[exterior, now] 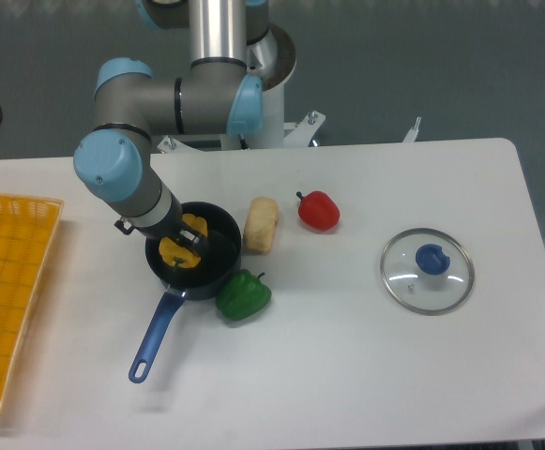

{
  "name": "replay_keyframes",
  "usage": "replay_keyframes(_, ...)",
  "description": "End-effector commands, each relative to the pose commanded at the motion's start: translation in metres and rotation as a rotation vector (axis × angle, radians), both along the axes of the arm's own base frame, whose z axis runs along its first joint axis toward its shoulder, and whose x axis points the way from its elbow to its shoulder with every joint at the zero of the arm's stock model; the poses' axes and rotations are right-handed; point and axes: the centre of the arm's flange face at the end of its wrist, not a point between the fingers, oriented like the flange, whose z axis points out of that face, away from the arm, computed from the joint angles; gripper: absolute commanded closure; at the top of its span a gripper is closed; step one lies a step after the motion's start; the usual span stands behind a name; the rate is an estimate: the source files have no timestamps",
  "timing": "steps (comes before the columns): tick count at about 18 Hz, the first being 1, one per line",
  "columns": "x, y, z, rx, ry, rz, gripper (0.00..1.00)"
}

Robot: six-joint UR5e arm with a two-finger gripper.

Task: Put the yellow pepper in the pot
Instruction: 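Lower the yellow pepper into the saucepan and open the gripper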

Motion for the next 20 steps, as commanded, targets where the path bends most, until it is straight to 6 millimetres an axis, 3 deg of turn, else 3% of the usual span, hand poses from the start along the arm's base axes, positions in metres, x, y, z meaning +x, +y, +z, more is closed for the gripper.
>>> replay_keyframes(20, 0.009, 0.009, -0.036, -0.058, 0.021, -0.028, 0.43)
